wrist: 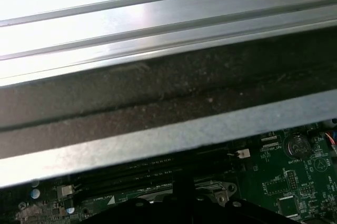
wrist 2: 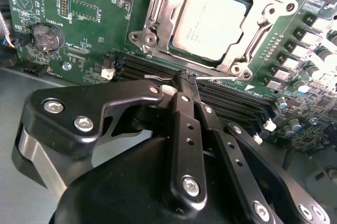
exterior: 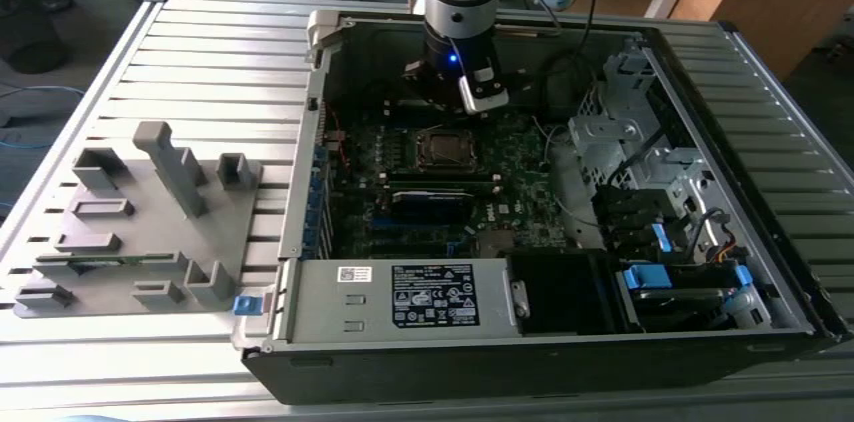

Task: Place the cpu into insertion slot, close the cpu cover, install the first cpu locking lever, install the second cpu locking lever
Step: 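Install the first cpu locking lever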

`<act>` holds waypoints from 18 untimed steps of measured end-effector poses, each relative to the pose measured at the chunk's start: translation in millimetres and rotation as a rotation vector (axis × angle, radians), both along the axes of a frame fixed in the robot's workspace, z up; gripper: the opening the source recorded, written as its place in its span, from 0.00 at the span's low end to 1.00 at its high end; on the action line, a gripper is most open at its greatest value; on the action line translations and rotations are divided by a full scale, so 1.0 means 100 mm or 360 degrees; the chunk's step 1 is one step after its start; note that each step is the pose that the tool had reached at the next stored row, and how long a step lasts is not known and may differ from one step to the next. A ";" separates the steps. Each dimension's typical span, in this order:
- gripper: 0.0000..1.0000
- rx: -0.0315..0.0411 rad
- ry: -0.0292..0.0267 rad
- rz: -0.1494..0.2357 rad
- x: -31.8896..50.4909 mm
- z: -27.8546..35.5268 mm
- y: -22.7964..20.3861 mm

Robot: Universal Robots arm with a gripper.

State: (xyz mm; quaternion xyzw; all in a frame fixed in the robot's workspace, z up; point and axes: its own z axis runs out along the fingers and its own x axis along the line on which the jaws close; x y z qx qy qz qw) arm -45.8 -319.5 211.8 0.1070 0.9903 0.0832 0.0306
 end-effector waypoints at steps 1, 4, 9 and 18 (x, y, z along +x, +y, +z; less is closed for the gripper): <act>0.11 0.0000 -0.00057 -0.0001 0.000 0.000 0.000; 0.11 0.0002 -0.00255 -0.0002 -0.001 -0.001 0.000; 0.11 0.0002 -0.00337 -0.0007 -0.017 -0.002 0.007; 0.11 0.0006 -0.00454 -0.0018 -0.020 -0.003 0.019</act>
